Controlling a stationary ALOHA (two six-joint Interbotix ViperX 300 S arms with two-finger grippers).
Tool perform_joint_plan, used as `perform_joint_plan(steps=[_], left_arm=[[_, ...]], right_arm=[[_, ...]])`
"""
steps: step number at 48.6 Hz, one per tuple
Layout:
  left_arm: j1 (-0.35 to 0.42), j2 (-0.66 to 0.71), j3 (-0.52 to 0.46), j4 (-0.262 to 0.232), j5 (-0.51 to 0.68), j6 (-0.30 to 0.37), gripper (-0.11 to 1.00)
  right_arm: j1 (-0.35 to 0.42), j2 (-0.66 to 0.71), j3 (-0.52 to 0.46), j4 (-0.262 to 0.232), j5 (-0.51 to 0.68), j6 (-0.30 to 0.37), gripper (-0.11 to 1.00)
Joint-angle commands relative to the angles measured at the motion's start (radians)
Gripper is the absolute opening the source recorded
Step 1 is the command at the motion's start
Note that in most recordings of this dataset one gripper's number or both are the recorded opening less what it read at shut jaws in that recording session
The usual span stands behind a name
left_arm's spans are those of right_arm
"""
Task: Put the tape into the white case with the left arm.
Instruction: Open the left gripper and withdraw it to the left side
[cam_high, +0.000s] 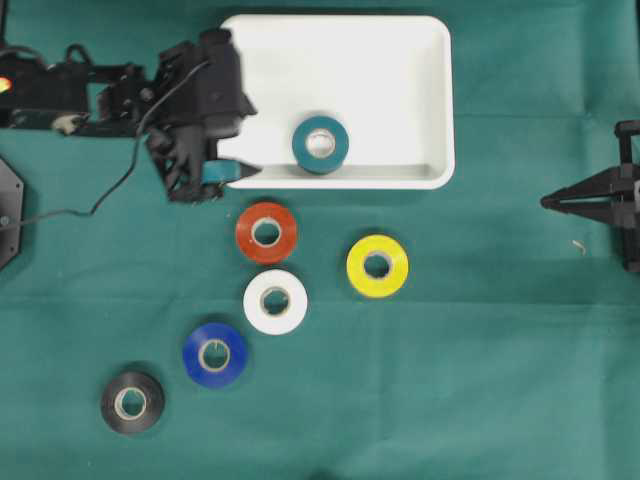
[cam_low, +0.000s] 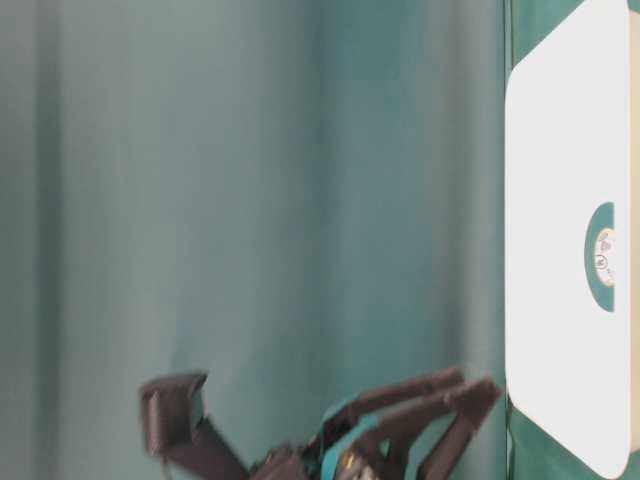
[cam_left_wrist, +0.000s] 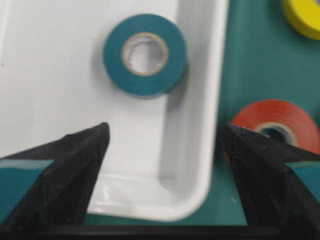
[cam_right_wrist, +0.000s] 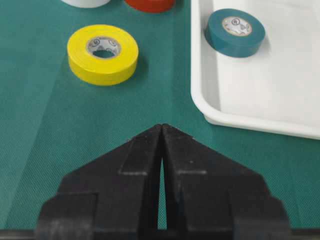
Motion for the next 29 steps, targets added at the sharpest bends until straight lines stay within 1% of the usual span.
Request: perform_joint_plan(steps=[1,10,29], left_arm=[[-0.026,-0.071,0.031,-0.003,-0.020,0.000,0.91],[-0.072,-0.166,0.120,-0.002,-0.035,-0.005,0.91],[-0.155,-0.425,0.311,-0.005,-0.077,-0.011,0.91]], right_arm=[[-0.002,0.006,-0.011,0.000,-0.009,0.002,-0.09],[-0.002,0.006,-0.011,0.000,-0.009,0.000,-0.09],[-0.002,0.005,-0.011,-0.012,-0.009,0.000,-0.09]])
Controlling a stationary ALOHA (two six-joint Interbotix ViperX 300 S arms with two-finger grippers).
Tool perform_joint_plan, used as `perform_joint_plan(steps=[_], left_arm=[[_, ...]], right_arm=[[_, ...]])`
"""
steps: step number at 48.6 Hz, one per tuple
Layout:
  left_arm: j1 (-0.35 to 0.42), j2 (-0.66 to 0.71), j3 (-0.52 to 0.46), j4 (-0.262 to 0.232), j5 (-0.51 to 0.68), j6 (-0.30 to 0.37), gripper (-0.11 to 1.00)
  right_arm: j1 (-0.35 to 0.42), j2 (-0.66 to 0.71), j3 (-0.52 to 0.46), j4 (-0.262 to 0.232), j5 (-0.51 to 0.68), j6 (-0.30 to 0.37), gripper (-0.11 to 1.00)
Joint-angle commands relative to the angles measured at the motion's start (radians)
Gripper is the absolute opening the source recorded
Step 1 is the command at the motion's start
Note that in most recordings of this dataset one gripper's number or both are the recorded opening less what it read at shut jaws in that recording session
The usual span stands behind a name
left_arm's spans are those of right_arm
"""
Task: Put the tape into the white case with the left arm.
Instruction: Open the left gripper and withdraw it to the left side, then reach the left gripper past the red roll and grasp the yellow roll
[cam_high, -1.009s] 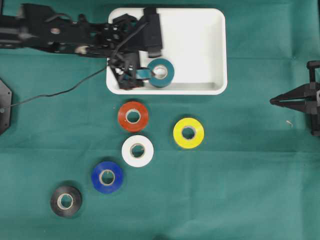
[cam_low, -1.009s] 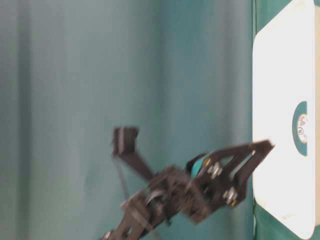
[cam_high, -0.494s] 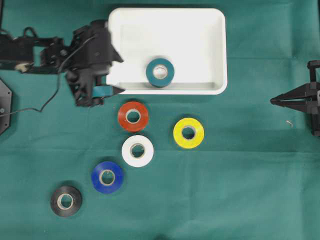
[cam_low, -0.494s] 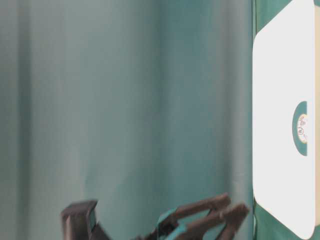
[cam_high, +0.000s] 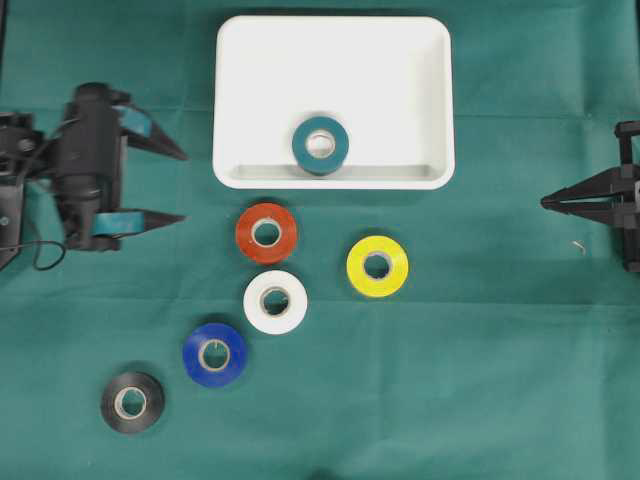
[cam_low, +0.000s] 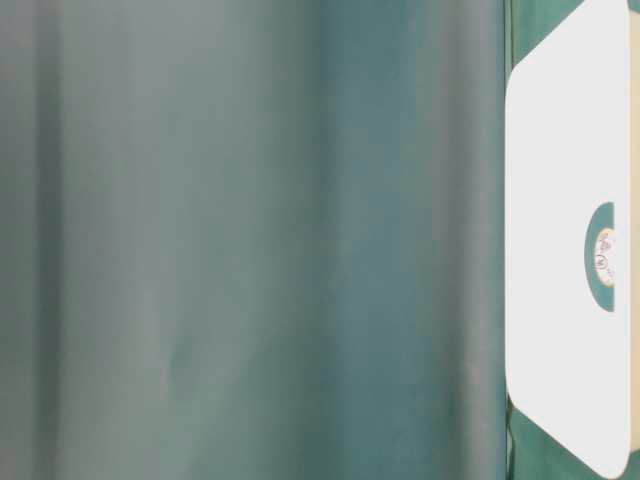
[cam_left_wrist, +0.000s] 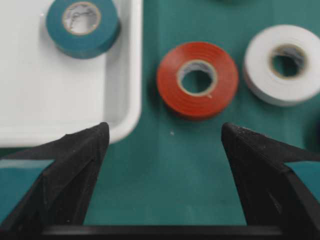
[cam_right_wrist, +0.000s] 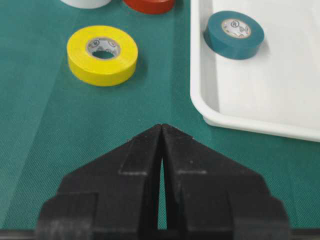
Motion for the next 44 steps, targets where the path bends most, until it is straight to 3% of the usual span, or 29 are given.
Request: perform_joint_plan(steps=[1,20,31,44], left_arm=[[-0.021,-0.061,0.025,-0.003,-0.018,-0.003,0.91],[-0.064,-0.267,0.170,-0.003,-0.011,-0.114,0.91],[-0.063,-0.336,0.206,0.000,-0.011,-0.117,0.91],[-0.063,-0.325,0.207,0.000,-0.011,-0.114,0.91]], right_arm=[[0.000,0.006,-0.011,-0.002,-0.009,0.000,-0.09],[0.000,0.006,-0.009,-0.002,-0.009,0.000,-0.09],[0.000,0.006,-0.009,-0.002,-0.009,0.000,-0.09],[0.000,0.006,-0.009,-0.002,-0.011,0.000,-0.09]])
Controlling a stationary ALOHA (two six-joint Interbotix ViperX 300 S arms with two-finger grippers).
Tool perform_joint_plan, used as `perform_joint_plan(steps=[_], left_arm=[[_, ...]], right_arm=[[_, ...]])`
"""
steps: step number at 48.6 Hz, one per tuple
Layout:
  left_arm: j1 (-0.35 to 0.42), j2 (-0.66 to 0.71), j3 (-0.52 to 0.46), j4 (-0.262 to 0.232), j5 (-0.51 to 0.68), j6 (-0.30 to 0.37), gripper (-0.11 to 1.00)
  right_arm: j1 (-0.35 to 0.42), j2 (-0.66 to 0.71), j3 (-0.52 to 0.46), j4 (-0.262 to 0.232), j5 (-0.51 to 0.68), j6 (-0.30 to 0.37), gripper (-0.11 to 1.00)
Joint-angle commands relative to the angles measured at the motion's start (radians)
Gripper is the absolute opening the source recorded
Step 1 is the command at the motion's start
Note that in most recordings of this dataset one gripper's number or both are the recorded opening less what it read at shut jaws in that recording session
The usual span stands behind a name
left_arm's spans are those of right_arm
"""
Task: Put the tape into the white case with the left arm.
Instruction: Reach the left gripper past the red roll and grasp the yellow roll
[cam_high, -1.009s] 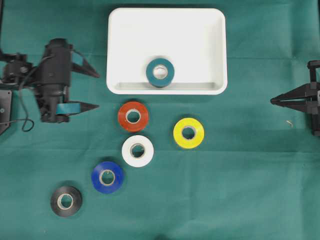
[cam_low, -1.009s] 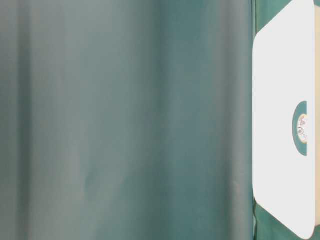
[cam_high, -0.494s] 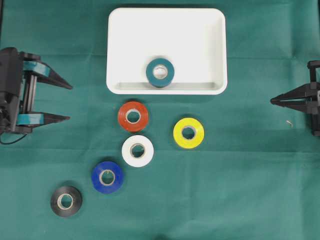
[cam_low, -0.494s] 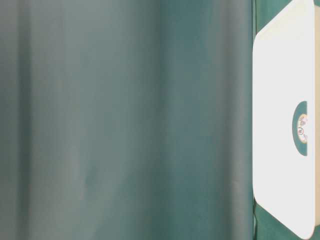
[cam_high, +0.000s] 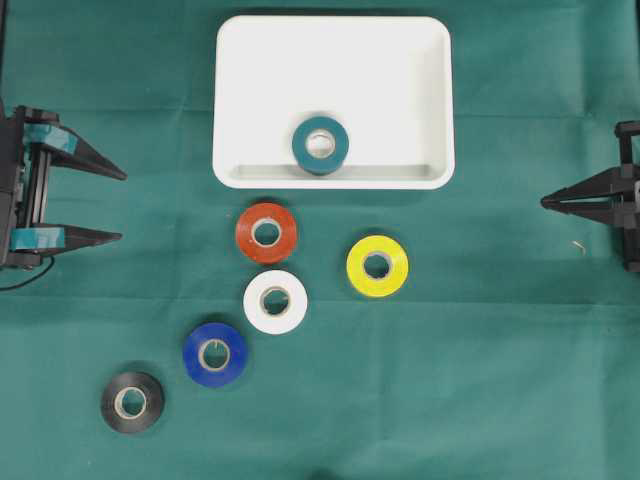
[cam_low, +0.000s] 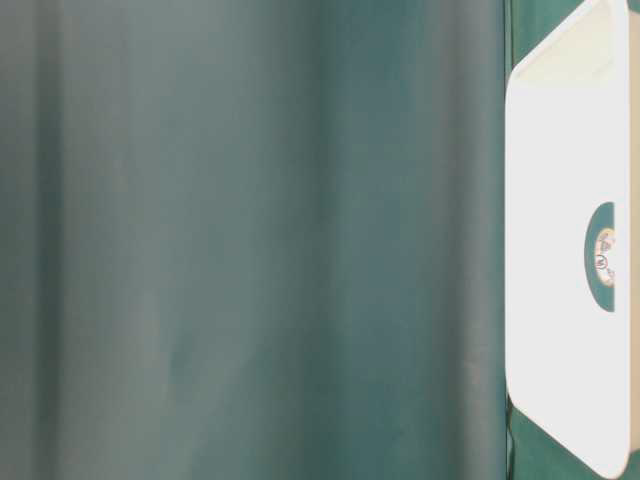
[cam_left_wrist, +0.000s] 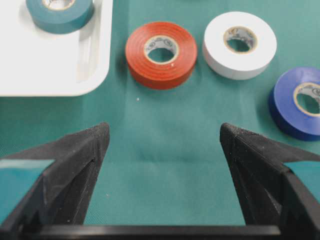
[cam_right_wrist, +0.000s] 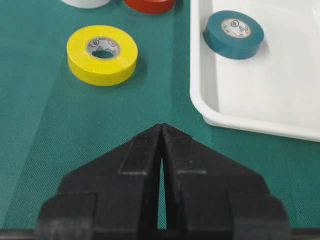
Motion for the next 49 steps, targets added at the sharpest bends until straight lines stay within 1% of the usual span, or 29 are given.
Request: perform_joint_plan(steps=[1,16,21,31,42,49], left_arm=[[-0.005,0.011,-0.011,0.002,-0.005,0.000,0.91],[-0.003,0.017,-0.018,0.000,-0.012,0.002,0.90],[-0.005,0.041,-0.020,0.000,-0.038,0.002,0.90],[-0.018,0.155,-0.049,0.000,-0.072,0.003,0.90],[-0.066,0.296,-0.126,0.002,-0.097,0.012,0.90],[-0.077,0.374,-0.175,0.003,-0.098,0.014,0.90]], right_arm=[[0.000,0.006,-0.009,-0.002,-0.011,0.002,-0.09],[0.000,0.006,-0.009,-0.002,-0.011,0.002,-0.09],[0.000,0.008,-0.009,-0.002,-0.011,0.002,-0.09],[0.000,0.006,-0.009,-0.002,-0.011,0.002,-0.09],[0.000,0.006,-0.009,-0.002,-0.009,0.002,-0.09],[0.000,0.006,-0.009,-0.002,-0.011,0.002,-0.09]])
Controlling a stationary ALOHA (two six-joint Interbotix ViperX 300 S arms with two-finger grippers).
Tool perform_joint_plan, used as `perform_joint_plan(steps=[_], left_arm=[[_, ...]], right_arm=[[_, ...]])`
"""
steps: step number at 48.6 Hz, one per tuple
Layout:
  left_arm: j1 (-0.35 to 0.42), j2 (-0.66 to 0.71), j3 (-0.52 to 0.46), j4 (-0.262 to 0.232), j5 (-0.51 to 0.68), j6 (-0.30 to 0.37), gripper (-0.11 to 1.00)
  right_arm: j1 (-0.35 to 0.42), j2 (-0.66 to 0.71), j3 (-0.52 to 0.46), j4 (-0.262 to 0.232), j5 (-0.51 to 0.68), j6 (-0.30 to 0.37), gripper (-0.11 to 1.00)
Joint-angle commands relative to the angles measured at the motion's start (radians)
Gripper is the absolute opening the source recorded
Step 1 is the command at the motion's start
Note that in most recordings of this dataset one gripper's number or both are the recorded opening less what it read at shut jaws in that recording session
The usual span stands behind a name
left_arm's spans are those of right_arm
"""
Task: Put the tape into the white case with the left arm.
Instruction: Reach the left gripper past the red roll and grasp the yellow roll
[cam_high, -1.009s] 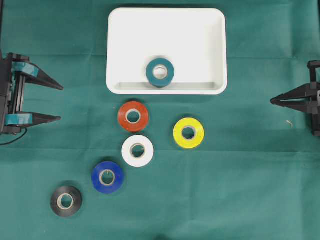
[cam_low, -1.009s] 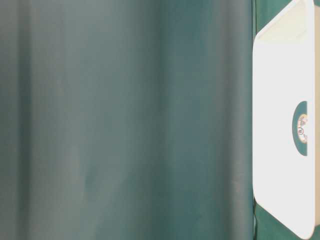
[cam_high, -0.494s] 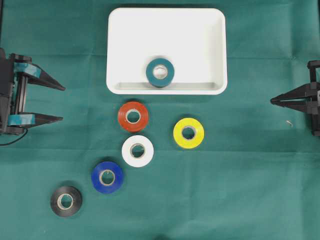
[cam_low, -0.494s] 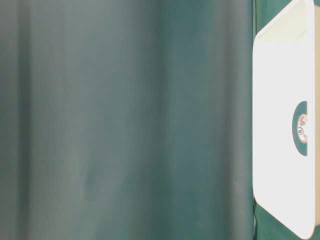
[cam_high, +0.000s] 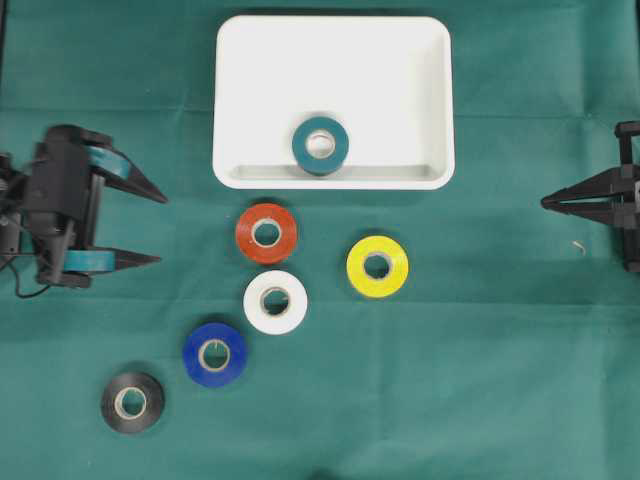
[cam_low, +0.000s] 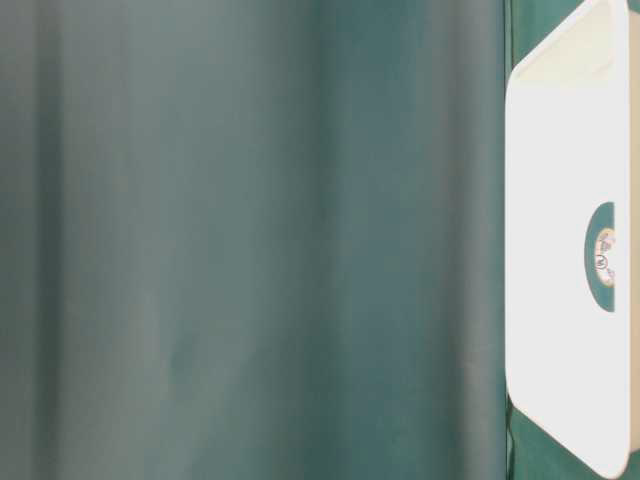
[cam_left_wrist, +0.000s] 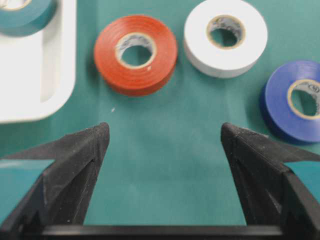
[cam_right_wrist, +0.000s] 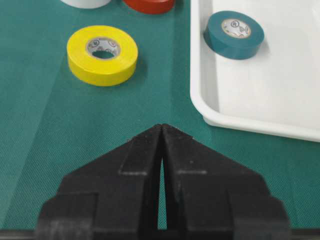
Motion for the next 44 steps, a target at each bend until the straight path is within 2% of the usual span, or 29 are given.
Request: perform_joint_plan(steps=[1,13,24,32,44], left_arm=[[-0.006,0.040,-0.051,0.002,-0.011,-0.002,0.90],[-0.006,0.138,-0.110,0.003,-0.014,0.005,0.90],[-0.005,0.249,-0.176,0.003,-0.014,0.044,0.90],[-0.005,0.354,-0.262,0.003,-0.015,0.077,0.90],[-0.005,0.483,-0.403,0.003,-0.014,0.075,0.90]], right_arm=[[0.000,0.005,-0.009,-0.003,-0.011,0.003,-0.09],[-0.002,0.005,-0.006,-0.003,-0.011,0.003,-0.09],[0.000,0.005,-0.009,-0.003,-0.011,0.003,-0.09],[0.000,0.006,-0.009,-0.003,-0.011,0.003,-0.09],[0.000,0.006,-0.006,-0.003,-0.011,0.003,-0.09]])
